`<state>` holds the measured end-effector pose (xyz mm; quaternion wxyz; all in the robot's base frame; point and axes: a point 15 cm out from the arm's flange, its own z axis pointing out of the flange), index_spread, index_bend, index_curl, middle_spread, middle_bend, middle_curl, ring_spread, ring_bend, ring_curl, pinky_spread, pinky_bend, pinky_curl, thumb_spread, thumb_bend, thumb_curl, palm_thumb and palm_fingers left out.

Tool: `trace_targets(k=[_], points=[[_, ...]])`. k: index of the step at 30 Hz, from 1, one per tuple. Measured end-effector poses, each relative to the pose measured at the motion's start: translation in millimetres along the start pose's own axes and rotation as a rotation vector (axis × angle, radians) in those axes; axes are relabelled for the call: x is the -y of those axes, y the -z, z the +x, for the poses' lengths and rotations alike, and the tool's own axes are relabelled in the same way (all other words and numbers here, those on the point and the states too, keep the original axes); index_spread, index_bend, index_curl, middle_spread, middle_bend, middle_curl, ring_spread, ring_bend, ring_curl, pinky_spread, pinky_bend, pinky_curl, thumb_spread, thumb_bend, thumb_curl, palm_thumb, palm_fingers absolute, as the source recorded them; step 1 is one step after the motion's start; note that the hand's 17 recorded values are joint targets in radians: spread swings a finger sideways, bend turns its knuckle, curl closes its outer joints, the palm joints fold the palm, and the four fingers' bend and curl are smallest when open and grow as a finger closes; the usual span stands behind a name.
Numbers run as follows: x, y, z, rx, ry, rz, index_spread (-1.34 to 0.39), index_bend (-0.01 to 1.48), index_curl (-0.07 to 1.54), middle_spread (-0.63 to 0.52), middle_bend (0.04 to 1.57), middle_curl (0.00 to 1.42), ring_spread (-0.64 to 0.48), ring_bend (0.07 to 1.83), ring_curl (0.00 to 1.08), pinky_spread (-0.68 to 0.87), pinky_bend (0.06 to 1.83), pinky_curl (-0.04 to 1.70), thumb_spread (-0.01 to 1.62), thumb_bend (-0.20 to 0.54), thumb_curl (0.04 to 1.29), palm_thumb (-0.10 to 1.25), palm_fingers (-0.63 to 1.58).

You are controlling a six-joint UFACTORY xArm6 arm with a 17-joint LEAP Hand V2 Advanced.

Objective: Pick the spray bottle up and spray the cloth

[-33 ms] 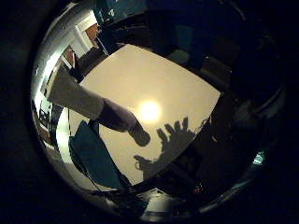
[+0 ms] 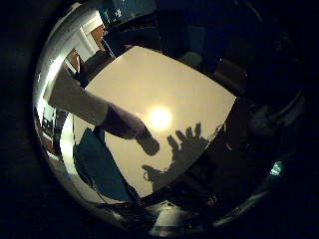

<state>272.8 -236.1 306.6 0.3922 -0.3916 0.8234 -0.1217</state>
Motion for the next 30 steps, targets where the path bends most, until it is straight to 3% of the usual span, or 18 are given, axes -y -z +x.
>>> trace_targets(k=[16,30], points=[[-27,-42,39,0.047,-0.098,-0.099,-0.11,0.15,0.26,0.19,0.26,0.37,0.23,0.36,0.27,0.38,0.35,0.32,1.01,-0.029,0.34,0.59,0.15],[-5,-92,35,0.145,-0.134,-0.126,-0.08,0.15,0.26,0.16,0.32,0.38,0.2,0.48,0.29,0.33,0.36,0.31,0.98,-0.027,0.32,0.56,0.25]])
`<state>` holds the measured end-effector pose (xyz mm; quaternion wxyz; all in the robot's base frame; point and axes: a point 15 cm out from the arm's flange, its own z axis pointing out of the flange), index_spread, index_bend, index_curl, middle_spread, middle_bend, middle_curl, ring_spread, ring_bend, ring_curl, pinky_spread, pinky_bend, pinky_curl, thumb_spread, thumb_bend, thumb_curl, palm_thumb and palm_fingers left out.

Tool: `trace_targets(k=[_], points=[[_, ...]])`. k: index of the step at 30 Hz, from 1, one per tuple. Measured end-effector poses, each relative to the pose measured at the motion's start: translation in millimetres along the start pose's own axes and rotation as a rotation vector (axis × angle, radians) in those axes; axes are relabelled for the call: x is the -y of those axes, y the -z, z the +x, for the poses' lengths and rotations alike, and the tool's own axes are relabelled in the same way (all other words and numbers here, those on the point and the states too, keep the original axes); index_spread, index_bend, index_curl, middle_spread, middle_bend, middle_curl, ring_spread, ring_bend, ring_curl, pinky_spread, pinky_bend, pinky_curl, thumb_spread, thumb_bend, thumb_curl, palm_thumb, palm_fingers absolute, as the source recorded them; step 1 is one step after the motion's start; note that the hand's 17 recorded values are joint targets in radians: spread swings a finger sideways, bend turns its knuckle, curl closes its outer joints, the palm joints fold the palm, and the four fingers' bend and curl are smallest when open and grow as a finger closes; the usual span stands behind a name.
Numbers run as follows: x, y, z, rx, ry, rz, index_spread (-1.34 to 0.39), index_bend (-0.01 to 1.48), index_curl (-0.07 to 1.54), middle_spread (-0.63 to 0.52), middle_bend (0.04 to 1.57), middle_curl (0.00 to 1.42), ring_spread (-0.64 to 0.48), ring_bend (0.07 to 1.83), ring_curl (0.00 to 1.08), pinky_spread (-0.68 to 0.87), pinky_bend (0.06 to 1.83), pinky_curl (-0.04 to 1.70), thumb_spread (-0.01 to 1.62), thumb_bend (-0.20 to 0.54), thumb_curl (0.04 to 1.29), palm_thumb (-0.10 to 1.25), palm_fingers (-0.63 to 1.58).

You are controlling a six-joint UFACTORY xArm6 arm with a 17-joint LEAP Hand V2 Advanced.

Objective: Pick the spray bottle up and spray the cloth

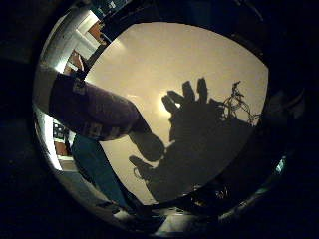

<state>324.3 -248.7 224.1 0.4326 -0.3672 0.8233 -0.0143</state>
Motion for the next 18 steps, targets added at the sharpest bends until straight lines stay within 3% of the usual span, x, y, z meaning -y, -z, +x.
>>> trace_targets(k=[3,6,12,14,18], points=[[7,-12,-8,0.022,0.009,-0.018,-0.09,0.16,0.27,0.11,0.35,0.39,0.16,0.55,0.31,0.3,0.36,0.3,0.98,-0.025,0.32,0.56,0.32],[6,-26,-16,0.047,0.009,-0.037,-0.13,0.15,0.26,0.01,0.41,0.41,0.05,0.72,0.35,0.21,0.42,0.3,0.98,-0.019,0.33,0.6,0.5],[9,-55,-32,0.1,-0.007,-0.047,-0.3,0.22,0.31,-0.19,0.61,0.52,-0.18,0.94,0.43,-0.16,0.76,0.36,0.95,-0.007,0.37,0.82,1.08],[10,-64,-38,0.126,-0.013,-0.04,-0.35,0.39,0.4,-0.21,0.74,0.58,-0.19,0.99,0.47,-0.3,0.87,0.42,0.93,-0.006,0.38,0.92,1.26],[17,-77,-47,0.163,-0.004,-0.034,-0.33,0.67,0.54,-0.17,0.91,0.62,-0.16,1.11,0.5,-0.36,0.95,0.46,0.91,-0.011,0.4,1.01,1.36]])
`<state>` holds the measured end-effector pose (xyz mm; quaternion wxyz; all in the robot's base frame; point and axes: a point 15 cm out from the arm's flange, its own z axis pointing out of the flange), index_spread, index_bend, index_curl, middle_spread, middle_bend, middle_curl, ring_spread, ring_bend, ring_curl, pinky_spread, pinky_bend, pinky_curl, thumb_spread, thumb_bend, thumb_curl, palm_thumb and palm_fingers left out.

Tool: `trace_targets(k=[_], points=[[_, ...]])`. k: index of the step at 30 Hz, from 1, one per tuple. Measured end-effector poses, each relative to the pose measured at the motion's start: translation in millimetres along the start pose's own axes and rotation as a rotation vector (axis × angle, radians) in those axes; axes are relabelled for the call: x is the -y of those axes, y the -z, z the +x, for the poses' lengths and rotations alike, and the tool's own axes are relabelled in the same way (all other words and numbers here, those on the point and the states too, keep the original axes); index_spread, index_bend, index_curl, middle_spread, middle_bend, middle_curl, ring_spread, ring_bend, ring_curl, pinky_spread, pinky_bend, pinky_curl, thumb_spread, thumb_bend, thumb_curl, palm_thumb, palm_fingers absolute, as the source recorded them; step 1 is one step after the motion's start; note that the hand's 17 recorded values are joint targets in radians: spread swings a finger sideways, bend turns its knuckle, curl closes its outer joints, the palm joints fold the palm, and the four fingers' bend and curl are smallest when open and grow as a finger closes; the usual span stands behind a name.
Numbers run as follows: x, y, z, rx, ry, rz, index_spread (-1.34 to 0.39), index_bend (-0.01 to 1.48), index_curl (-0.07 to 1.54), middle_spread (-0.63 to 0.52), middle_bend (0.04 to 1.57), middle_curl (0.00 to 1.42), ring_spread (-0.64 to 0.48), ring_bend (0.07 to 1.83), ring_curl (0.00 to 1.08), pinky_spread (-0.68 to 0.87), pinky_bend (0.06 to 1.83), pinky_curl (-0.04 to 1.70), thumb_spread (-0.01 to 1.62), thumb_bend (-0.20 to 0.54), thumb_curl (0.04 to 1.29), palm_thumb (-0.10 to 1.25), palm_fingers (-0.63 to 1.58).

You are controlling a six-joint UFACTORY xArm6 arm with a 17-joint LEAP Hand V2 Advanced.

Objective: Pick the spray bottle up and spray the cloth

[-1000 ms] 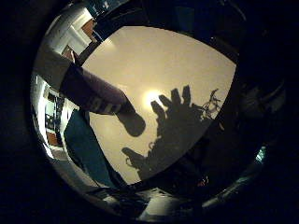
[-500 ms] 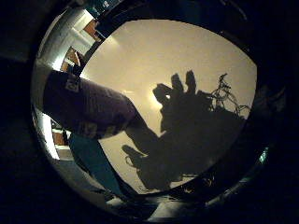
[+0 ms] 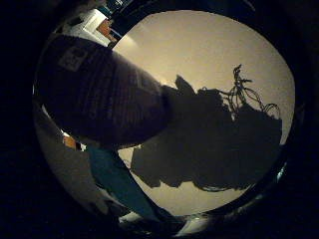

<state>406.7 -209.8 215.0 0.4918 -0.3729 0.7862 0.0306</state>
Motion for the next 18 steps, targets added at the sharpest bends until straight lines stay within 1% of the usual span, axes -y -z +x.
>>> trace_targets(k=[3,7,10,12,15,18], points=[[1,-6,-4,0.016,0.008,-0.015,-0.27,0.85,0.61,-0.13,1.02,0.63,-0.16,1.17,0.52,-0.34,1.04,0.51,0.9,-0.017,0.42,1.03,1.35],[3,-10,-26,0.054,0.052,-0.045,-0.22,0.97,0.65,-0.1,1.12,0.63,-0.15,1.27,0.53,-0.28,1.13,0.58,0.91,-0.015,0.45,1.06,1.32],[-3,-10,-53,0.121,0.093,-0.109,-0.2,1.02,0.65,-0.09,1.17,0.63,-0.15,1.32,0.54,-0.26,1.17,0.61,0.92,-0.009,0.49,1.1,1.3],[-2,-4,-74,0.151,0.144,-0.154,-0.2,1.04,0.65,-0.09,1.2,0.63,-0.15,1.34,0.54,-0.25,1.18,0.63,0.92,-0.011,0.51,1.11,1.28],[-9,7,-90,0.136,0.211,-0.249,-0.19,1.07,0.65,-0.09,1.23,0.62,-0.15,1.37,0.55,-0.24,1.21,0.66,0.92,-0.013,0.55,1.12,1.27],[-11,26,-101,0.076,0.283,-0.345,-0.19,1.08,0.65,-0.09,1.25,0.61,-0.15,1.39,0.55,-0.23,1.22,0.69,0.92,-0.013,0.58,1.12,1.26]])
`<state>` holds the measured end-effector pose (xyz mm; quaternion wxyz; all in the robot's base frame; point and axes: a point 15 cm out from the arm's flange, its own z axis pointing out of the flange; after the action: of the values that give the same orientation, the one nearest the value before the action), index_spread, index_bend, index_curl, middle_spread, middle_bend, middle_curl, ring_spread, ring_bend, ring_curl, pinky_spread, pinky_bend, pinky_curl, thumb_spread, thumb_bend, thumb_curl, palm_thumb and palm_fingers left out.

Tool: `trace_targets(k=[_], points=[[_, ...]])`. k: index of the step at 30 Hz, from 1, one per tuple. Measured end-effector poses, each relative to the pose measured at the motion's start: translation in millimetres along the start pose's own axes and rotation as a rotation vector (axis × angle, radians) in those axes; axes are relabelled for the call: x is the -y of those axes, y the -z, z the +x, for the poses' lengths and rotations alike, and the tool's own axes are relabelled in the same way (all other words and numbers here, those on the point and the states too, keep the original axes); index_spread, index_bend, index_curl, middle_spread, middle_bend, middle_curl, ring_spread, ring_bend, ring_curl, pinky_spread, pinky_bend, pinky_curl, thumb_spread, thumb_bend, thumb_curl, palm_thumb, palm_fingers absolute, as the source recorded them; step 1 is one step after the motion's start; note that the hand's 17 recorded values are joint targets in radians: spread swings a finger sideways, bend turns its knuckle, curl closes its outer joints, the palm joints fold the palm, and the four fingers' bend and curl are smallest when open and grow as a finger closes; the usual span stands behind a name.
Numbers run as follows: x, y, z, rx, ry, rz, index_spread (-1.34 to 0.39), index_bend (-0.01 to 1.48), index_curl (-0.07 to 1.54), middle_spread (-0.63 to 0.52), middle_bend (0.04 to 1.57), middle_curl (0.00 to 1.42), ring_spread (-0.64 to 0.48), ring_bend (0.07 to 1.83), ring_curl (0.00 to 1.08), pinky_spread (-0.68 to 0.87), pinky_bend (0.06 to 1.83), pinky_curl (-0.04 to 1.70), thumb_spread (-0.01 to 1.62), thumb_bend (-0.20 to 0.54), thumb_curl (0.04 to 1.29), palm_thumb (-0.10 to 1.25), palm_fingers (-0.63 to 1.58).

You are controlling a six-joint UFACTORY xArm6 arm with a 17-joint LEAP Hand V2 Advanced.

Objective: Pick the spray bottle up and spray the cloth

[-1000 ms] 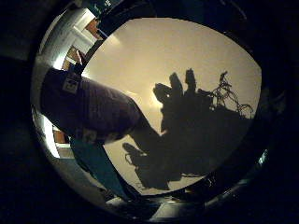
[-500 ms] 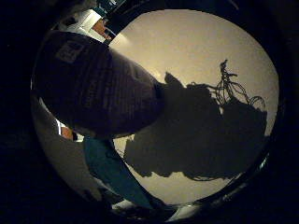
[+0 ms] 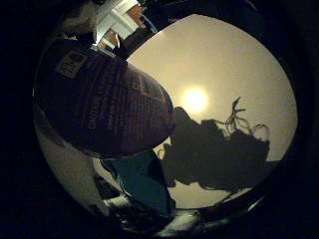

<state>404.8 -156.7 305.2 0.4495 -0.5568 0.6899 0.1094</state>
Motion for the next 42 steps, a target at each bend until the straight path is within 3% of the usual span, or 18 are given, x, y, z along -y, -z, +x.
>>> trace_targets(k=[12,19,28,36,42], points=[[-22,11,-76,-0.285,0.242,-0.469,-0.19,1.13,0.65,-0.08,1.3,0.58,-0.16,1.43,0.55,-0.2,1.19,0.8,0.93,-0.014,0.64,1.11,1.23],[-52,-23,-117,-0.515,0.38,-0.763,-0.19,1.14,0.64,-0.08,1.31,0.57,-0.16,1.43,0.55,-0.21,1.16,0.84,0.95,-0.014,0.66,1.11,1.23],[-97,-82,-161,-0.855,0.574,-1.017,-0.19,1.15,0.63,-0.08,1.32,0.57,-0.16,1.44,0.55,-0.21,1.13,0.89,0.95,-0.016,0.67,1.09,1.23],[-133,-129,-174,-1.065,0.586,-1.239,-0.19,1.15,0.63,-0.08,1.32,0.57,-0.16,1.44,0.55,-0.22,1.12,0.92,0.98,-0.015,0.67,1.07,1.23],[-154,-159,-176,-1.132,0.596,-1.292,-0.19,1.15,0.63,-0.09,1.33,0.57,-0.17,1.44,0.55,-0.22,1.11,0.94,0.99,-0.014,0.67,1.07,1.23]])
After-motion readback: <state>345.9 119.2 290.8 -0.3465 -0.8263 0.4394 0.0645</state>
